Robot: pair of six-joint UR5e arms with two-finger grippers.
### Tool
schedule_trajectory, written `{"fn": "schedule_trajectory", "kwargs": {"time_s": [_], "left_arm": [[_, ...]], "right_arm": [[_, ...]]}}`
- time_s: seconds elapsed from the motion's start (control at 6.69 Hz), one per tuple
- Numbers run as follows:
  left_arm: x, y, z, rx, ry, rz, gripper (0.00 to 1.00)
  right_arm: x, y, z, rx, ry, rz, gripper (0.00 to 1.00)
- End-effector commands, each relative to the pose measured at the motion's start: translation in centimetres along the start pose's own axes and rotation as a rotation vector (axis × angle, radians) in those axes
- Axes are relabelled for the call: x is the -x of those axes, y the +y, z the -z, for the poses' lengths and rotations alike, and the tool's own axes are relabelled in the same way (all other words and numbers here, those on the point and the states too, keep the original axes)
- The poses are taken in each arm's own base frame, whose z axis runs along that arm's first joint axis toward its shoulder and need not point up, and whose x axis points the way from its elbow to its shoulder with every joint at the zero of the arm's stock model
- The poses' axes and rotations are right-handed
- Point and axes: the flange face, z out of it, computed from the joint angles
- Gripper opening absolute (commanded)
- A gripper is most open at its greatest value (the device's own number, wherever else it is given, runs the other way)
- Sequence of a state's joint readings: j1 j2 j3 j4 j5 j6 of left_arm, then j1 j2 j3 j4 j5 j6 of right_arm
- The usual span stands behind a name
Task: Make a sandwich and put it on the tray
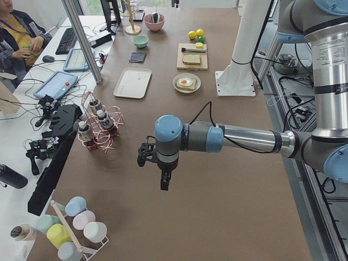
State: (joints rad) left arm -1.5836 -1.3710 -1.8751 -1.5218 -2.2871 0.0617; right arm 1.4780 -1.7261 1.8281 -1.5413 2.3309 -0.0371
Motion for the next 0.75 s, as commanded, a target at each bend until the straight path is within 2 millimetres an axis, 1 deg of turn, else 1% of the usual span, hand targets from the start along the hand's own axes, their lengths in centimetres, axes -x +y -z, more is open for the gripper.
{"fn": "schedule_trajectory", "kwargs": {"time_s": [0.0,0.15,0.3,0.45,0.6], "left_arm": [[0.2,0.6,-0.3,0.009,0.001,0.007,0.97],[0.2,0.6,-0.4,0.009,0.001,0.007,0.97],[0.2,0.6,-0.3,0.006,0.000,0.007,0.97],[0.2,0.5,-0.2,0.004,0.002,0.005,0.97],[0.2,0.5,-0.3,0.006,0.002,0.010,0.97]], "right_arm": [[0.8,-0.3,0.0,-0.015,-0.046,0.016,1.00],[1.5,-0.6,-0.4,-0.007,-0.047,-0.006,0.99],[4.5,-1.4,-0.4,-0.002,-0.056,-0.058,0.99],[7.9,-1.8,0.7,-0.014,-0.074,-0.081,0.99],[10.6,-2.1,0.7,0.000,-0.109,-0.089,0.99]]}}
